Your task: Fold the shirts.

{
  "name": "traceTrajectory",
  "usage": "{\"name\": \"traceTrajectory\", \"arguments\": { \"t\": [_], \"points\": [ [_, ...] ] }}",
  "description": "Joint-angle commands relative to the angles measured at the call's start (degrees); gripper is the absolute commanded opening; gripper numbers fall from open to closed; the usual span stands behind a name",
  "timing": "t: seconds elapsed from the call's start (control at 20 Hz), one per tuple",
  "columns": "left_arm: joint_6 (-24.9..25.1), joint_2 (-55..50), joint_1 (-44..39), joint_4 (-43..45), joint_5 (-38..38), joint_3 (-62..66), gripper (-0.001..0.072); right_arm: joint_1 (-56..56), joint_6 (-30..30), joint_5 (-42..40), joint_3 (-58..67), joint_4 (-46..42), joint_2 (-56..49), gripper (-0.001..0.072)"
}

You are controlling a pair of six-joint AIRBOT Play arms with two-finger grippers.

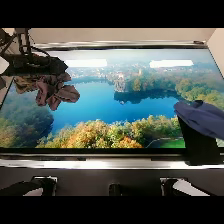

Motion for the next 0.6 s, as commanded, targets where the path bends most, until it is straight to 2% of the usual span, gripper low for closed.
{"name": "traceTrajectory", "arguments": {
  "t": [0.0, 0.2, 0.55],
  "points": [
    [0.02, 0.04, -0.02, 0.0, 0.02, 0.0, 0.003, -0.04, -0.59, -4.9, -19.5, -9.2, 6.1, 0.0032],
    [0.0, 0.07, -0.02, 0.0, 0.0, 0.0, 0.0031, -0.04, 1.44, -11.82, -32.81, -8.44, 8.13, 0.0032],
    [-0.04, 0.04, -0.02, -0.02, 0.0, 0.0, 0.0031, -0.04, 5.62, -16.04, -39.39, -7.76, 8.55, 0.0033]
  ]
}}
